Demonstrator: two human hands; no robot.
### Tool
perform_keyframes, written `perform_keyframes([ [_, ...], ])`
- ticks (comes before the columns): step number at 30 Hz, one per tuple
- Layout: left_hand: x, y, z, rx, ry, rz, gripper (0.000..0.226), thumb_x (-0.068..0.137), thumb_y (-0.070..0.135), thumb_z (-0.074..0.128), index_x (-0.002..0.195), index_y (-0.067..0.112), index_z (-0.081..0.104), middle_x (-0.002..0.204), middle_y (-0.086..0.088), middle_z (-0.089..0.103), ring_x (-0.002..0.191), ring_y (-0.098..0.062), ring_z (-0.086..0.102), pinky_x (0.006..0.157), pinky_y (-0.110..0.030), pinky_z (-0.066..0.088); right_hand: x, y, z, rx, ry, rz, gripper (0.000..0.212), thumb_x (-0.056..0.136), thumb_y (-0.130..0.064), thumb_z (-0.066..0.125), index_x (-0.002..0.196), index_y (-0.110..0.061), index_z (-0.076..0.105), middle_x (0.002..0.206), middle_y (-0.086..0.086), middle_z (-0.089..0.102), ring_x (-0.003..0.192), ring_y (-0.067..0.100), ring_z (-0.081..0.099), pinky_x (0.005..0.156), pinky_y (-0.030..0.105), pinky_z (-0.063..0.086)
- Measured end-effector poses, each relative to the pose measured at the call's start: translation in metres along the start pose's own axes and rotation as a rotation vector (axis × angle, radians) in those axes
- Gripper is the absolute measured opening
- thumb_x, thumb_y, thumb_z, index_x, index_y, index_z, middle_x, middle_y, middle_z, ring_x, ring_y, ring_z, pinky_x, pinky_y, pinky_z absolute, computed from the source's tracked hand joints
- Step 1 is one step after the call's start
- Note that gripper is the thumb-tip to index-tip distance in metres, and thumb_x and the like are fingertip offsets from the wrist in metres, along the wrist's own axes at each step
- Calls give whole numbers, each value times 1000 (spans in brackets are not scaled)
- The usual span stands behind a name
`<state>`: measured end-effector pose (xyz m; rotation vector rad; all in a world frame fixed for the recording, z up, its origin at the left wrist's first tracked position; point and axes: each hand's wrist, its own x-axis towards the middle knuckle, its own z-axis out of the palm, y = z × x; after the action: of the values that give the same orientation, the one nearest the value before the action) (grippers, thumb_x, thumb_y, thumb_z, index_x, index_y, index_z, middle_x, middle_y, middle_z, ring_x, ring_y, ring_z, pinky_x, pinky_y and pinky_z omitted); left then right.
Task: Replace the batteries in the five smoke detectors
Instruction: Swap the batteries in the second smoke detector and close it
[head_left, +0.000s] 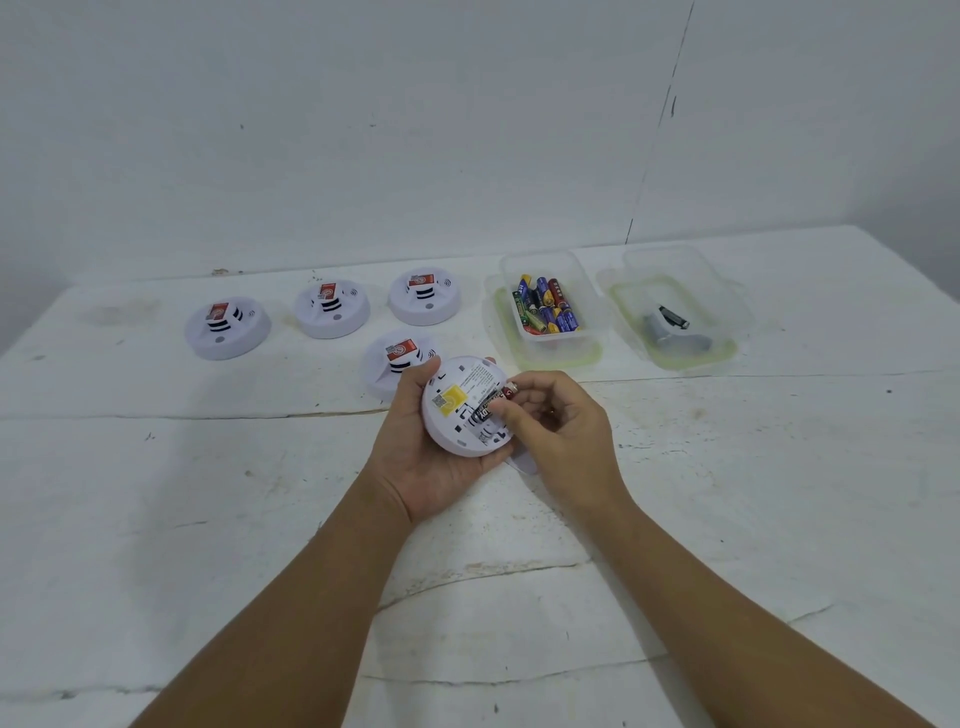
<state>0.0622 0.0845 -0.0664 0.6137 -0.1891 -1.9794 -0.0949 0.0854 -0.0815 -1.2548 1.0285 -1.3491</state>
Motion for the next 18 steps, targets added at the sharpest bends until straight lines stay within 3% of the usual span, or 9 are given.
perform_keyframes([
  [3, 1, 0, -1, -11, 28, 12, 60, 93, 49, 60, 137, 9, 61, 136, -24, 62, 140, -36, 49, 123, -54, 30, 0, 3, -1, 42, -35, 9, 29, 89, -6, 82, 115, -14, 74, 100, 10, 77, 97, 29, 73, 92, 46, 61],
  [5, 1, 0, -1, -15, 26, 13, 59, 93, 49, 61, 136, 9, 61, 136, -24, 62, 140, -36, 49, 124, -52, 27, 1, 2, -2, 93, -56, 24, 36, 91, -3, 78, 123, -17, 71, 103, 12, 77, 103, 35, 73, 95, 52, 60],
  [7, 1, 0, -1, -5, 12, 13, 58, 93, 50, 61, 134, 9, 62, 134, -26, 63, 130, -39, 56, 124, -52, 28, 1, -2, -2, 119, -58, 39, 42, 91, 3, 75, 128, -17, 66, 100, 10, 77, 100, 29, 74, 91, 44, 62],
  [10, 2, -1, -2, -6, -2, 16, 56, 94, 49, 59, 132, 8, 63, 132, -27, 64, 121, -41, 61, 122, -53, 31, 1, -4, -2, 130, -51, 41, 37, 90, 6, 75, 119, -14, 65, 93, 4, 76, 91, 21, 72, 86, 39, 61],
  [14, 2, -1, -2, -8, 12, 8, 56, 92, 48, 60, 129, 6, 66, 136, -28, 62, 129, -43, 56, 120, -55, 34, 1, 2, -3, -33, -20, 10, 31, 87, -7, 83, 112, -24, 75, 98, 6, 68, 93, 21, 67, 92, 46, 61],
  [18, 1, 0, -3, -16, 18, 2, 59, 92, 49, 61, 133, 7, 65, 142, -27, 58, 141, -42, 48, 121, -55, 32, 2, 5, -5, -81, -10, -48, 33, 86, -8, 84, 113, -26, 77, 103, 11, 63, 91, 13, 60, 91, 41, 59],
])
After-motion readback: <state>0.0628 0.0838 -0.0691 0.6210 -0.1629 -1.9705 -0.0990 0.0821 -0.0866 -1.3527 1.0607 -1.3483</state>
